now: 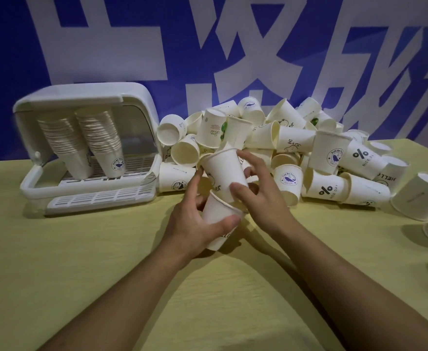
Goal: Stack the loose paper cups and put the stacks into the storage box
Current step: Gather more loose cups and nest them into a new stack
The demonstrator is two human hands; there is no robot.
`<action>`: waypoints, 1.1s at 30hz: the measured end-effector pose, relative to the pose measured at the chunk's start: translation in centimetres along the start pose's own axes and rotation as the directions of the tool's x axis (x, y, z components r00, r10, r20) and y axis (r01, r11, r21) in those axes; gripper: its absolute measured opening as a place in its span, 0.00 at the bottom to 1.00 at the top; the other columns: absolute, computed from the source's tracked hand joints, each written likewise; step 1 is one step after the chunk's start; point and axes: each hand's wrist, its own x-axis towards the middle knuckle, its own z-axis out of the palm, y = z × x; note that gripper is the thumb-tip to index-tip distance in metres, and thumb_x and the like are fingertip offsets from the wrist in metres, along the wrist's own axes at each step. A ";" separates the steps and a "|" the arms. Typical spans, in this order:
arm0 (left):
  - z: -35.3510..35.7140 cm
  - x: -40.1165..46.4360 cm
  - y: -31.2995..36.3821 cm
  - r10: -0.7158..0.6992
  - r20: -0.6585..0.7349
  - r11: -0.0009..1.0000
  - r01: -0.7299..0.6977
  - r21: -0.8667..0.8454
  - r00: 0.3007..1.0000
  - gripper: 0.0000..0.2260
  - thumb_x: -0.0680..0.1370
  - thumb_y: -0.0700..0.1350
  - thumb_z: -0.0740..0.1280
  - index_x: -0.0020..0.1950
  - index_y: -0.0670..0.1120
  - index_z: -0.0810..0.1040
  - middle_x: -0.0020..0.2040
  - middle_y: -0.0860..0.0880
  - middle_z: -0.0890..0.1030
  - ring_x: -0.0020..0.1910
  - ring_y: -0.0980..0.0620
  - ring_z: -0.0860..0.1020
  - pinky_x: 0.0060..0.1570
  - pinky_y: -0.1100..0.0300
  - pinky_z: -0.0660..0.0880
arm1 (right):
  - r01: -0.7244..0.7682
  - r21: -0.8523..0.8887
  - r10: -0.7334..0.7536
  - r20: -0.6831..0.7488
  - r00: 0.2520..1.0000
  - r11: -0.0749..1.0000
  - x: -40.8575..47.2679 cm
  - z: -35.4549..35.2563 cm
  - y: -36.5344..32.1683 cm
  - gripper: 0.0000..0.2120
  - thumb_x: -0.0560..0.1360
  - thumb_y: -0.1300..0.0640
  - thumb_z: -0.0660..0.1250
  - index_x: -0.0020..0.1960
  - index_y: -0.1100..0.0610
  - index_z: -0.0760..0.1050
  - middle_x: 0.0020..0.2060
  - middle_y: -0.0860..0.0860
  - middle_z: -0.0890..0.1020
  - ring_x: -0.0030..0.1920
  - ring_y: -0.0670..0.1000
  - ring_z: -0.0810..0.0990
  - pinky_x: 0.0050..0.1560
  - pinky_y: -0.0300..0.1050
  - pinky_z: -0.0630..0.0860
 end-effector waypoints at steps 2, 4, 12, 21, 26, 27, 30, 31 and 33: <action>-0.2 0.0 0.0 0.002 -0.014 1.000 -0.003 -0.021 1.000 0.54 0.56 0.69 0.78 0.76 0.73 0.51 0.61 0.53 0.82 0.57 0.53 0.82 0.55 0.43 0.81 | 0.010 0.022 -0.010 -0.014 1.000 1.000 0.0 0.3 0.1 0.24 0.71 0.51 0.67 0.63 0.32 0.69 0.51 0.47 0.72 0.44 0.48 0.80 0.45 0.41 0.78; -0.3 0.1 0.0 0.019 -0.025 1.000 -0.019 -0.008 1.000 0.52 0.57 0.68 0.78 0.75 0.72 0.54 0.61 0.53 0.82 0.58 0.53 0.82 0.55 0.44 0.81 | 0.038 0.049 -0.036 -0.047 0.998 0.998 0.0 0.4 0.2 0.26 0.70 0.53 0.67 0.64 0.32 0.67 0.54 0.47 0.72 0.43 0.49 0.81 0.46 0.44 0.79; -0.6 0.7 -0.5 0.012 -0.103 1.000 -0.013 -0.016 0.995 0.43 0.59 0.68 0.76 0.69 0.75 0.58 0.56 0.53 0.85 0.53 0.52 0.84 0.53 0.43 0.80 | 0.129 -0.003 -0.129 -0.003 0.992 0.992 -0.1 0.7 0.7 0.21 0.75 0.51 0.64 0.66 0.37 0.71 0.61 0.42 0.74 0.53 0.41 0.76 0.52 0.34 0.74; -2.2 1.9 -1.2 -0.015 -0.196 0.995 -0.003 -0.095 0.981 0.24 0.70 0.54 0.79 0.57 0.69 0.69 0.49 0.53 0.86 0.42 0.60 0.83 0.46 0.51 0.80 | 0.128 -0.542 -0.185 -0.052 0.981 0.831 4.2 -0.3 2.2 0.25 0.76 0.48 0.68 0.72 0.41 0.69 0.69 0.48 0.71 0.69 0.49 0.68 0.70 0.56 0.68; -2.3 1.9 -1.3 -0.013 -0.162 0.995 -0.004 -0.102 0.987 0.29 0.61 0.68 0.72 0.61 0.73 0.68 0.56 0.57 0.83 0.48 0.56 0.84 0.49 0.46 0.82 | 0.081 -0.753 0.002 0.109 0.994 0.653 7.6 -1.0 1.3 0.35 0.75 0.43 0.70 0.76 0.36 0.55 0.74 0.46 0.68 0.75 0.54 0.63 0.74 0.59 0.54; -2.3 1.9 -1.3 0.002 -0.159 0.997 -0.015 -0.080 0.987 0.30 0.61 0.69 0.71 0.62 0.73 0.68 0.58 0.59 0.81 0.48 0.55 0.84 0.50 0.44 0.82 | 0.097 -0.756 0.007 0.132 0.991 0.647 7.9 -1.0 1.3 0.34 0.74 0.44 0.70 0.75 0.36 0.57 0.72 0.46 0.71 0.73 0.54 0.67 0.73 0.58 0.55; -2.2 1.6 -1.1 0.019 -0.111 0.997 -0.027 -0.077 0.994 0.32 0.62 0.68 0.72 0.65 0.74 0.68 0.61 0.62 0.78 0.48 0.55 0.83 0.51 0.43 0.82 | 0.084 -0.613 -0.077 0.039 0.996 0.786 7.3 -1.1 0.6 0.32 0.73 0.45 0.73 0.73 0.39 0.63 0.67 0.47 0.75 0.65 0.51 0.74 0.69 0.56 0.67; -2.1 1.5 -1.0 0.032 -0.092 0.996 -0.039 -0.079 0.995 0.33 0.62 0.67 0.73 0.66 0.74 0.67 0.63 0.62 0.77 0.49 0.56 0.83 0.52 0.43 0.82 | 0.076 -0.485 -0.106 -0.034 0.994 0.871 7.1 -1.2 0.1 0.32 0.73 0.45 0.73 0.73 0.40 0.63 0.66 0.47 0.76 0.61 0.47 0.76 0.62 0.50 0.75; -1.8 1.1 -0.7 0.062 -0.046 0.997 -0.064 -0.049 0.997 0.39 0.62 0.66 0.74 0.71 0.75 0.62 0.67 0.62 0.75 0.52 0.58 0.82 0.55 0.46 0.81 | 0.031 -0.135 -0.046 -0.110 0.993 0.990 6.0 -1.0 -1.4 0.32 0.74 0.48 0.73 0.74 0.43 0.63 0.62 0.47 0.76 0.54 0.41 0.77 0.44 0.34 0.78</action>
